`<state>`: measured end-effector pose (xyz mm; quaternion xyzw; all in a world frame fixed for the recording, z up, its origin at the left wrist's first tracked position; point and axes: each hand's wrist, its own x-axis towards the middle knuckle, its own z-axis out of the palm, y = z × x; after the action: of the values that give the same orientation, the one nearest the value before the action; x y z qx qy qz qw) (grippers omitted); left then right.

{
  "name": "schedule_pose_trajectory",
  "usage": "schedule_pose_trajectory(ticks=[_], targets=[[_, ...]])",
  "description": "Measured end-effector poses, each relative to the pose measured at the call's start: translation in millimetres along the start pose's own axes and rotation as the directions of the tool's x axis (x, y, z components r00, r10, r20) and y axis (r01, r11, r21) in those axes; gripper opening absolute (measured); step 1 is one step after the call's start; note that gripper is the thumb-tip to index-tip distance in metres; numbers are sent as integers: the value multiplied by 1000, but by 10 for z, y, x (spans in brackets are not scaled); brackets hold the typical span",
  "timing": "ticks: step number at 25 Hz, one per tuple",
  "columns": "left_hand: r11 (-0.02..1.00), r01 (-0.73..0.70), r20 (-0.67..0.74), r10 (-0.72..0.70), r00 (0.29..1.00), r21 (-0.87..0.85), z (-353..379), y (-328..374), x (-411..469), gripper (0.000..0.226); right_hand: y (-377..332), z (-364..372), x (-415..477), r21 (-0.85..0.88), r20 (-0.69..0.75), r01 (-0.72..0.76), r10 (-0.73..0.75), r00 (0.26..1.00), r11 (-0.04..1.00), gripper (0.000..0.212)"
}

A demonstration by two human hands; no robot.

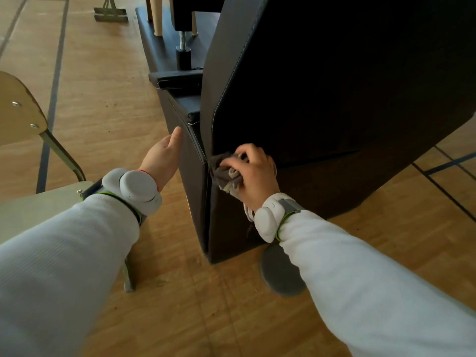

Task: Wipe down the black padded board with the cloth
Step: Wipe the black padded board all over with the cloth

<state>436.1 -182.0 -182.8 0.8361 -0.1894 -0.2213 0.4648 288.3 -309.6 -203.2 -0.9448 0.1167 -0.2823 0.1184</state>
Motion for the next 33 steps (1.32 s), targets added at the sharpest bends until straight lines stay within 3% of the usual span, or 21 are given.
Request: schedule_pose_trajectory(ticks=[3, 5, 13, 20, 23, 24, 28, 33], targets=[[1000, -5, -24, 5, 1000, 5, -19, 40, 33, 60, -140, -271, 274, 59, -260, 11, 4, 965, 998, 36], [1000, -11, -26, 12, 1000, 22, -9, 62, 60, 60, -181, -334, 469, 16, -319, 18, -12, 948, 1000, 36], [999, -22, -33, 23, 999, 41, 80, 111, 118, 60, -81, -137, 356, -40, -214, 59, -67, 974, 997, 39], [999, -10, -16, 11, 1000, 42, 133, 120, 54, 60, 104, 125, 48, -69, 20, 77, -76, 997, 995, 39], [999, -25, -13, 26, 1000, 36, 103, 197, -14, 60, 175, -16, 70, -114, 264, 175, -140, 954, 978, 35], [999, -39, -16, 40, 999, 33, 81, 242, -40, 59, 187, -68, 42, -123, 281, 186, -146, 948, 975, 35], [998, -47, -32, 48, 998, 43, 60, 371, -46, 57, 83, -105, 87, -83, 57, 242, -237, 970, 967, 33], [994, -77, -23, 79, 997, 75, 188, 432, -84, 47, 259, -101, 139, -123, 253, 369, -331, 909, 921, 47]])
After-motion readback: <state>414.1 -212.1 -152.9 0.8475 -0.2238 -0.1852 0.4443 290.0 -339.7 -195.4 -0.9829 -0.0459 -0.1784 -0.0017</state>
